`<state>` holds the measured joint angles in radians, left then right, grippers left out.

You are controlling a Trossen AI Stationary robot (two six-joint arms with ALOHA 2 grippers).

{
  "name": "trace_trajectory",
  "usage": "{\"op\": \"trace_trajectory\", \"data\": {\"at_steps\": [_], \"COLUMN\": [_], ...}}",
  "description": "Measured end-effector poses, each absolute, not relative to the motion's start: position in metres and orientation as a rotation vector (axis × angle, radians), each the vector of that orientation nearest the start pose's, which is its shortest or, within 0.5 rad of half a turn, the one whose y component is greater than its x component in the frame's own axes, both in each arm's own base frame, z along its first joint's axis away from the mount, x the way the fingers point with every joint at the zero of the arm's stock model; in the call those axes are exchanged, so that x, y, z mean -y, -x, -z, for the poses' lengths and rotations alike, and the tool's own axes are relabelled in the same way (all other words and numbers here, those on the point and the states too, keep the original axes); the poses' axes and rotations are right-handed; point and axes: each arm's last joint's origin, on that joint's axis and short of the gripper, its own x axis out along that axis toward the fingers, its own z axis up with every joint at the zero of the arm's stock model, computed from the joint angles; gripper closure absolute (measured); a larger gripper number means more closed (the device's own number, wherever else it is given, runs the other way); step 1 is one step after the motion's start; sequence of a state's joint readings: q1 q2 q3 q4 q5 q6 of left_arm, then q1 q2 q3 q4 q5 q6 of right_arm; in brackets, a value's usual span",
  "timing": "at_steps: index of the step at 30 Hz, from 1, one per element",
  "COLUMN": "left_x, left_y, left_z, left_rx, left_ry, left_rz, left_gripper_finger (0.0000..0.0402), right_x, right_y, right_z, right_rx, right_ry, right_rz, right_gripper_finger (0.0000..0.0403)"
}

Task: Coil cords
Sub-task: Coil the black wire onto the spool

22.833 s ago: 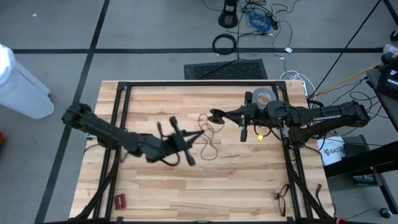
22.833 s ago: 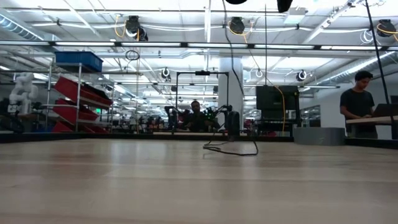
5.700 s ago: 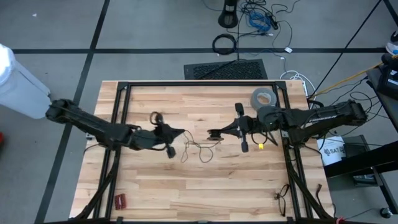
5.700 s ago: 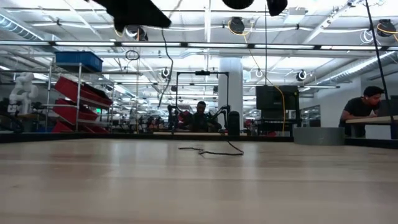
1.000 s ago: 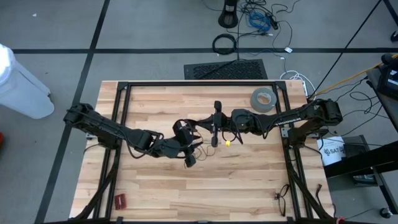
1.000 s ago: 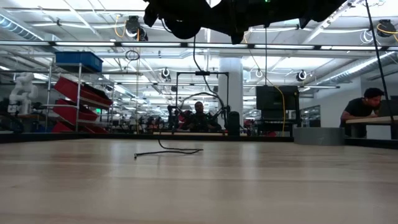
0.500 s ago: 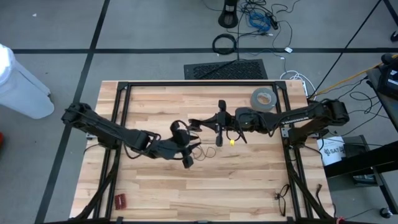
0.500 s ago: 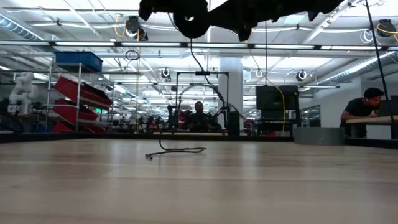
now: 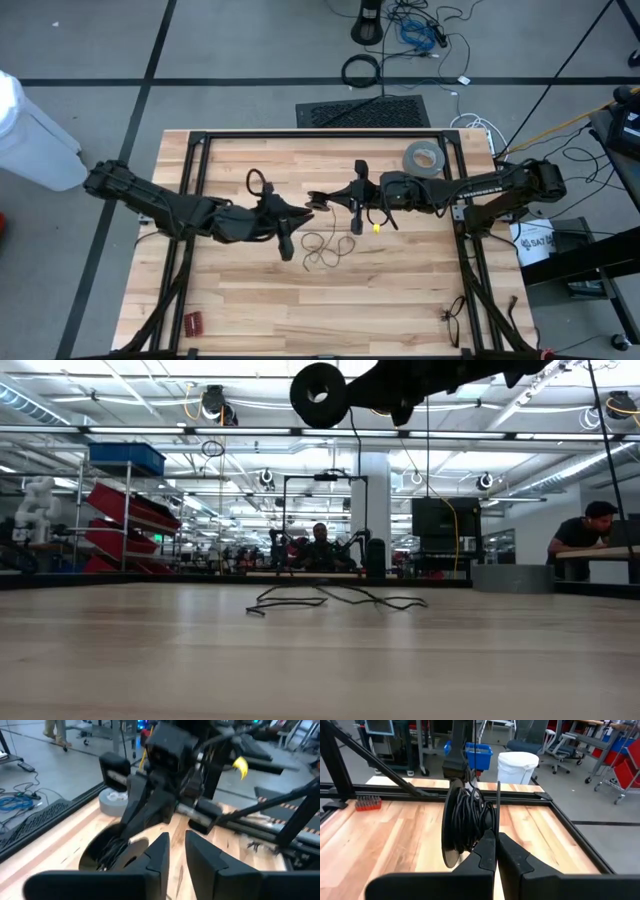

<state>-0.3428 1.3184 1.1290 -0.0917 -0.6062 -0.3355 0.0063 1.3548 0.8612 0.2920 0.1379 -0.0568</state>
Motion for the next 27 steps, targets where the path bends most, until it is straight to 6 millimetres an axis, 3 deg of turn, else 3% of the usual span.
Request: {"op": "trace_trajectory", "data": {"at_steps": [6,11,14,19,23,27], "left_x": [0.092,0.124,0.153,0.185,0.184,0.172], "left_y": [-0.277,-0.275,-0.275,-0.29,-0.312,-0.334], "left_z": [-0.352,-0.343,-0.322,-0.264,-0.232,-0.232], "left_rx": [-0.194,-0.212,-0.216,-0.177,-0.16,-0.122], "left_ry": [0.215,0.225,0.207,0.158,0.138,0.069], "left_rz": [-0.256,-0.205,-0.276,-0.495,-0.6,-0.602], "left_gripper_finger": [0.0375,0.0376,0.0355,0.0302,0.0265,0.0246], "right_x": [0.002,0.002,0.002,0.002,0.001,-0.001], "right_y": [-0.302,-0.301,-0.298,-0.288,-0.276,-0.265], "right_z": [-0.279,-0.28,-0.284,-0.292,-0.301,-0.312], "right_rx": [-0.205,-0.202,-0.194,-0.201,-0.2,-0.177], "right_ry": [0.078,0.074,0.061,0.035,0.002,-0.034], "right_rz": [0.122,0.118,0.115,0.114,0.082,0.021], "right_gripper_finger": [0.0403,0.0403,0.0403,0.0403,0.0403,0.0403]}}
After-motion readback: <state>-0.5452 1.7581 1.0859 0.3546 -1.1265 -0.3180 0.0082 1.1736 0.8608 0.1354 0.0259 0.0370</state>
